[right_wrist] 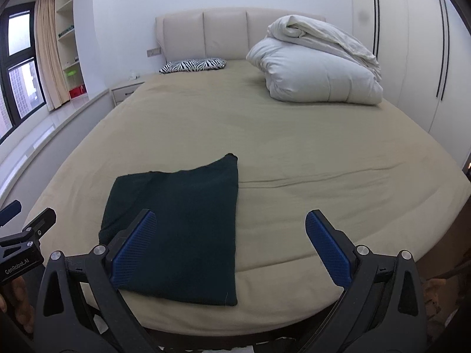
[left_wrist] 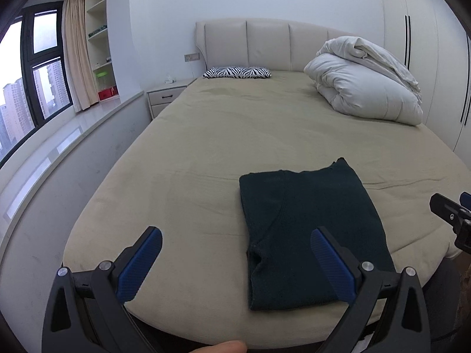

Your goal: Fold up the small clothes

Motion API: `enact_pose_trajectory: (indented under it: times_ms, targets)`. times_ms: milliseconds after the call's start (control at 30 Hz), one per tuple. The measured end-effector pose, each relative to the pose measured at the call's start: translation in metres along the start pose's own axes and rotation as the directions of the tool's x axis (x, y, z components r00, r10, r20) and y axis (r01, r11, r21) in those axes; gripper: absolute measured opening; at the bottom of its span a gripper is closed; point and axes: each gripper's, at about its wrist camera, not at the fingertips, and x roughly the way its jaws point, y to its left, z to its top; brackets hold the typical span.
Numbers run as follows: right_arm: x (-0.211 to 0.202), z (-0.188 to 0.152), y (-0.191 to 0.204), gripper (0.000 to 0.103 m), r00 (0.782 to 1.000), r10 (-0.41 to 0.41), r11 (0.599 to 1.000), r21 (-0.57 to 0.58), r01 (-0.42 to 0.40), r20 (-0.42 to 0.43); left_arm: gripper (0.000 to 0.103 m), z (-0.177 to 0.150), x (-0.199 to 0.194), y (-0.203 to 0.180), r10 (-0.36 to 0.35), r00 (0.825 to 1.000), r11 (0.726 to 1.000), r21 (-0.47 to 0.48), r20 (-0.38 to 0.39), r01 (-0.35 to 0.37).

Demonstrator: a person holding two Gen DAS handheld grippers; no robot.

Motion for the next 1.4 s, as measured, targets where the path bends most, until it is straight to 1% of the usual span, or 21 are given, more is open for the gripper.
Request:
enact_pose_trajectory:
  times_ms: [67, 167, 300, 467, 700, 1400]
  targets:
    - [0.007, -0.003, 0.001, 0.103, 0.999, -0.013, 1.0, -0.003, 0.012, -0.03, 0.103, -0.003, 0.005, 0.0, -0.015, 1.0, 1.0, -0.01, -0.021, 0.015]
    - [0.015, -0.008, 0.003, 0.103, 0.998, -0.015, 1.0, -0.005, 0.015, -0.061, 0.103, -0.007, 0.012, 0.0, -0.017, 0.999, 1.0, -0.012, -0.046, 0.017]
    - [0.023, -0.015, 0.012, 0.103, 0.997, -0.018, 0.999, -0.036, 0.016, -0.08, 0.103, -0.012, 0.019, 0.002, -0.028, 0.997, 0.999, -0.023, -0.075, 0.027]
    - [0.032, -0.021, 0.021, 0.103, 0.995, -0.026, 0.998, -0.065, 0.02, -0.098, 0.103, -0.015, 0.025, 0.004, -0.021, 0.995, 1.0, -0.023, -0.095, 0.019]
    - [0.035, -0.024, 0.024, 0.103, 0.993, -0.025, 0.997, -0.071, 0.017, -0.114, 0.103, -0.013, 0.026, 0.006, -0.02, 0.995, 0.999, -0.03, -0.096, 0.017]
    - [0.035, -0.026, 0.028, 0.103, 0.993, -0.025, 0.998, -0.066, 0.017, -0.119, 0.103, -0.012, 0.024, 0.004, -0.014, 0.996, 1.0, -0.023, -0.09, 0.012]
